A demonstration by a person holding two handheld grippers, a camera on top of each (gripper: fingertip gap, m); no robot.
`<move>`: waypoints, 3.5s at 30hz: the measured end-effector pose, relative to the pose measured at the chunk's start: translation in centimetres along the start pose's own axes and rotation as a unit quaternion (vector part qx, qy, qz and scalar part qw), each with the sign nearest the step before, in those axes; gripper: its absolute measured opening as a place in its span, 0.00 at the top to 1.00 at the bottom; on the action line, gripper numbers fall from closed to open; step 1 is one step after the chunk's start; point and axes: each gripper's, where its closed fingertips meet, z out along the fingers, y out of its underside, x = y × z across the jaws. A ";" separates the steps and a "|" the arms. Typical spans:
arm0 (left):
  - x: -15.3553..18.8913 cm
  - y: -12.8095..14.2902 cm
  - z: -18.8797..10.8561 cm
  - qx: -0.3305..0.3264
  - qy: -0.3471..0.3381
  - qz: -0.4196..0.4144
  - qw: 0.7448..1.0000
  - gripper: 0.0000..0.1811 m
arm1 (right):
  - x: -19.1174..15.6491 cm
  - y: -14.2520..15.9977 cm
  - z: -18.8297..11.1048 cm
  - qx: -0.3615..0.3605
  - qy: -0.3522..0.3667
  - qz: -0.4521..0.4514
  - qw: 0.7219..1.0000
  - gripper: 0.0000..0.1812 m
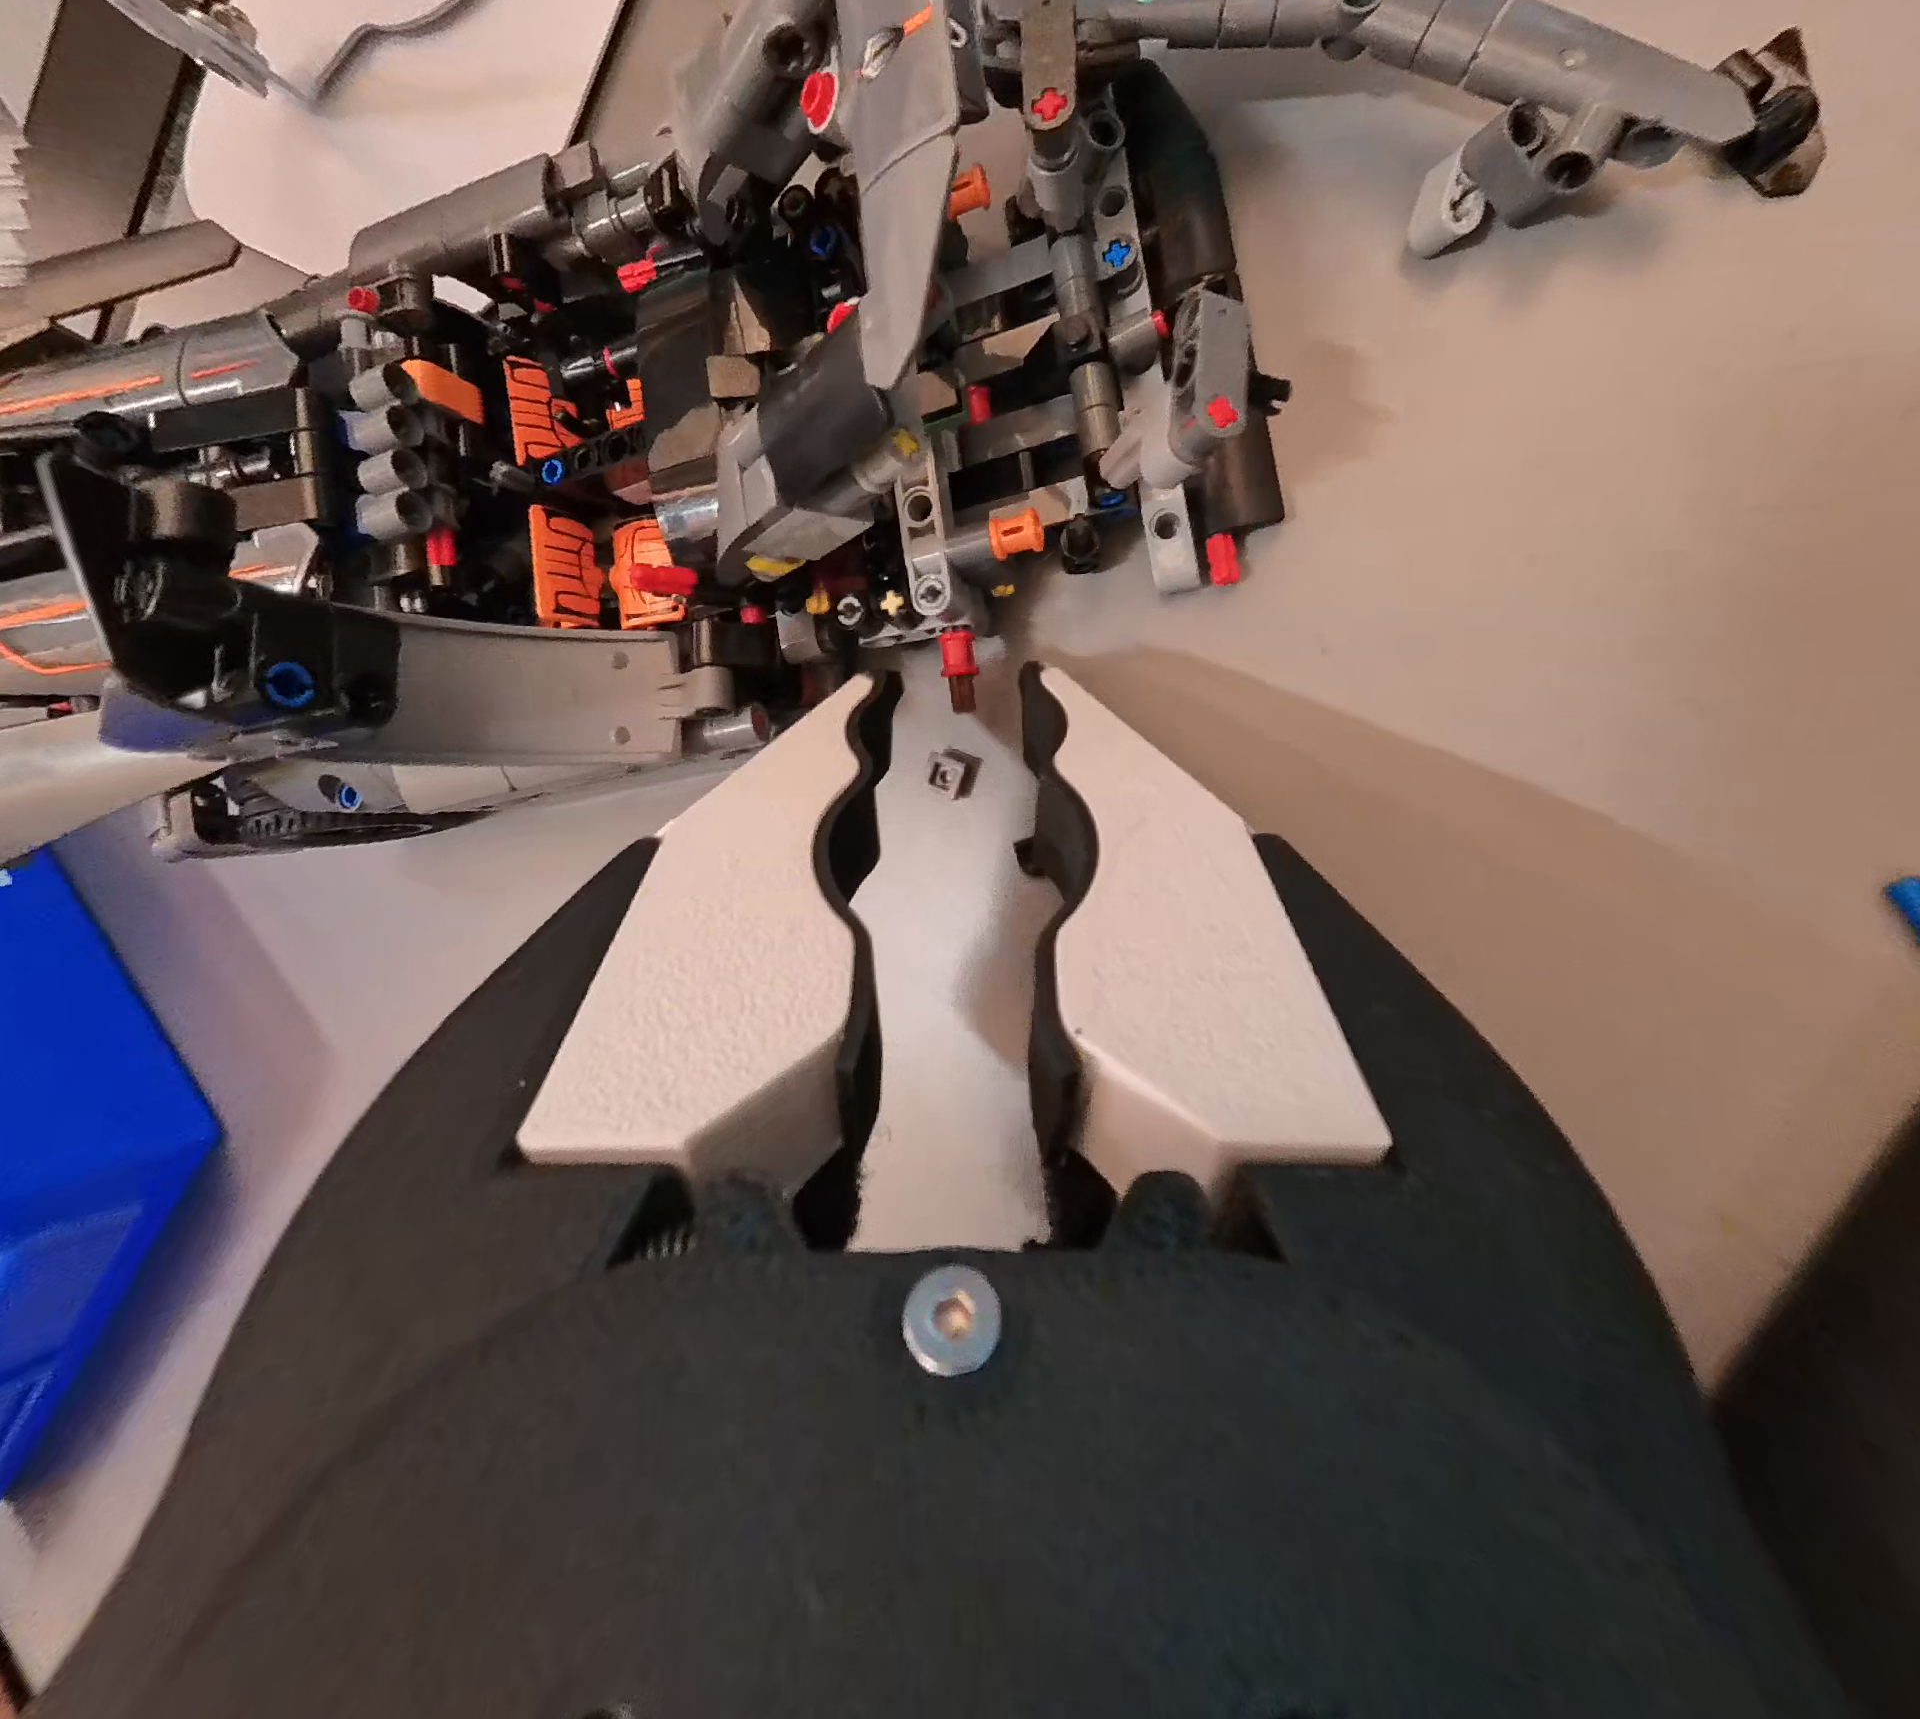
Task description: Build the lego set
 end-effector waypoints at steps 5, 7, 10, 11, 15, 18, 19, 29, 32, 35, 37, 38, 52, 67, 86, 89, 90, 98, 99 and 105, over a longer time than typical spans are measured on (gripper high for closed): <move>0.1 0.3 0.6 -0.013 0.005 -0.007 1.000 0.93 | -0.6 -3.1 -1.9 -0.031 0.013 -0.047 0.998 0.94; 0.4 0.0 0.8 -0.003 0.013 -0.010 1.000 0.94 | -1.4 -3.8 -2.1 -0.056 0.010 -0.068 0.996 0.94; 0.5 -0.2 1.0 -0.002 0.012 -0.010 1.000 0.95 | -2.9 -4.1 -1.9 -0.105 -0.012 -0.090 0.990 0.94; 0.3 -0.2 1.1 -0.002 0.009 -0.014 1.000 0.96 | -3.0 -3.8 -1.6 -0.130 -0.016 -0.101 0.986 0.95; 0.4 -0.3 1.1 0.007 0.010 -0.016 1.000 0.97 | -2.6 -1.0 -1.0 -0.239 -0.066 -0.090 0.965 0.97; 0.3 -0.3 1.2 0.012 0.009 -0.017 1.000 0.97 | -2.0 -3.1 -0.6 -0.197 -0.076 -0.006 0.977 0.98; 0.4 -0.3 1.3 0.015 0.008 -0.017 1.000 0.96 | -1.8 -3.3 -0.4 -0.189 -0.070 0.011 0.979 0.97; 0.8 -1.3 2.1 0.042 0.004 -0.016 0.999 0.97 | -3.4 -3.8 -1.6 -0.214 -0.015 0.100 0.972 0.92; 1.3 -1.9 2.1 0.055 0.018 -0.018 0.998 0.96 | -3.3 -3.4 -1.9 -0.225 0.015 0.116 0.967 0.92; 0.8 -2.2 1.5 0.070 0.010 -0.029 0.997 0.95 | -3.5 -1.5 -1.1 -0.220 0.024 0.120 0.968 0.93; 0.4 -2.6 1.3 0.083 0.005 -0.038 0.996 0.93 | -2.8 -1.1 0.1 -0.179 0.040 0.134 0.974 0.94; 0.3 -2.6 1.3 0.083 0.000 -0.035 0.996 0.92 | -2.8 -1.3 0.7 -0.151 0.035 0.145 0.977 0.95; 0.0 -2.4 2.2 0.089 -0.011 -0.042 0.995 0.90 | -1.8 0.0 2.4 -0.108 0.043 0.173 0.978 0.98; 0.3 -2.0 2.7 0.075 -0.010 -0.046 0.996 0.97 | -4.5 -3.2 3.8 -0.022 0.018 0.136 0.990 0.97; 0.5 -1.9 2.6 0.076 -0.008 -0.034 0.996 0.98 | -4.5 -2.1 6.7 -0.091 0.091 0.071 0.989 0.92; 0.6 -2.1 2.7 0.077 -0.009 -0.031 0.996 0.98 | -4.2 -1.7 6.7 -0.102 0.115 0.055 0.987 0.90; 0.7 -2.2 2.7 0.078 -0.007 -0.031 0.996 0.98 | -4.0 -1.6 6.7 -0.102 0.122 0.057 0.986 0.91; 0.8 -2.5 2.9 0.079 -0.007 -0.028 0.996 0.98 | -4.1 -1.4 6.6 -0.076 0.088 0.129 0.985 0.95; 0.8 -2.5 2.9 0.079 -0.006 -0.028 0.996 0.98 | -4.0 -1.5 6.5 -0.072 0.084 0.143 0.983 0.94; 0.8 -2.5 2.8 0.082 -0.006 -0.026 0.996 0.98 | -3.9 -1.2 6.1 -0.086 0.070 0.184 0.977 0.94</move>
